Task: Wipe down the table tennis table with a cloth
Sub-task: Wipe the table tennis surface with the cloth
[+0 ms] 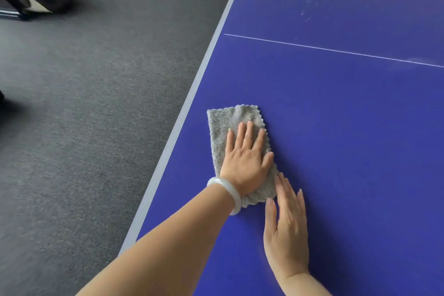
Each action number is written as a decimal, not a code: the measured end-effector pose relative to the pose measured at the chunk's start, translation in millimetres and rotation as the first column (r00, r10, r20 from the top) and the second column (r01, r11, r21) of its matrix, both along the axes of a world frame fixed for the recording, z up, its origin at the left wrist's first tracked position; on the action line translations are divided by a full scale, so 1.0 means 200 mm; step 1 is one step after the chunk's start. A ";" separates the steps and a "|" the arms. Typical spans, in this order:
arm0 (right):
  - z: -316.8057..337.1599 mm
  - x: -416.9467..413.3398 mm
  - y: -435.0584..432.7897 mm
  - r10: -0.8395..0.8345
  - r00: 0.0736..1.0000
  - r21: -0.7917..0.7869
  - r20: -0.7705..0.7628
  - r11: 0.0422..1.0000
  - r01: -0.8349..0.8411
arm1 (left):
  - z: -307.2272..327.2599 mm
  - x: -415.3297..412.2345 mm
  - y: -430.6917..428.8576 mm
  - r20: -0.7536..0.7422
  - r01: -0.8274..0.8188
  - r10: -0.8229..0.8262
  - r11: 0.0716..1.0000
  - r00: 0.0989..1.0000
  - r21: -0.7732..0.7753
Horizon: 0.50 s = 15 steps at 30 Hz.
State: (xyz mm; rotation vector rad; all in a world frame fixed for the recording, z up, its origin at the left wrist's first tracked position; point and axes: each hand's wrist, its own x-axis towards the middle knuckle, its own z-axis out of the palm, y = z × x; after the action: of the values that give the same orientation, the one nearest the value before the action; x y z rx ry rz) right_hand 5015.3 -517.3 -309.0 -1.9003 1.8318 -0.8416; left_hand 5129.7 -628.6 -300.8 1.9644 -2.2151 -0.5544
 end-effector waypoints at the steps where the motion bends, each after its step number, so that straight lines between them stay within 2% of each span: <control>1: 0.00 0.00 0.00 0.002 1.000 -0.001 0.015 1.000 -0.002 | 0.02 0.00 0.01 -0.130 0.051 -0.050 0.999 0.990 0.002; 3: 0.00 -0.01 0.00 0.009 0.998 -0.018 0.059 1.000 -0.008 | 0.05 0.09 0.06 -0.331 0.016 -0.039 0.997 0.943 -0.074; 4: 0.01 0.00 0.00 0.010 0.997 -0.030 0.078 1.000 -0.008 | 0.06 0.15 0.09 -0.365 -0.092 0.034 0.985 0.930 -0.143; 6: 0.00 0.00 0.00 0.012 0.994 -0.050 0.105 0.999 -0.007 | 0.05 0.33 0.10 -0.333 -0.386 0.300 0.893 0.894 -0.233; 8: -0.02 -0.02 -0.01 0.006 0.991 -0.043 0.133 0.999 0.000 | 0.03 0.50 0.07 -0.268 -0.612 0.562 0.775 0.782 -0.161; 10: -0.03 -0.04 -0.03 -0.020 0.990 -0.046 0.141 0.999 0.027 | 0.00 0.60 0.01 -0.241 -0.738 0.711 0.675 0.660 -0.030; 13: 0.00 0.00 -0.15 0.060 0.998 -0.166 0.033 0.985 -0.054 | -0.01 0.62 -0.05 -0.265 -0.819 0.818 0.556 0.510 0.142; 15: 0.03 0.09 -0.32 0.143 0.988 -0.163 -0.057 0.975 -0.150 | 0.00 0.61 -0.07 -0.208 -0.827 0.840 0.536 0.502 0.170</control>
State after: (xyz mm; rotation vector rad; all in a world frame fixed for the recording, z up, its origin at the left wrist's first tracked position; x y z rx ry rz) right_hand 5033.7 -580.6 -302.1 -2.1442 1.6667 -0.9349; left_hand 5251.9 -643.3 -301.4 2.4634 -0.8530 -0.6403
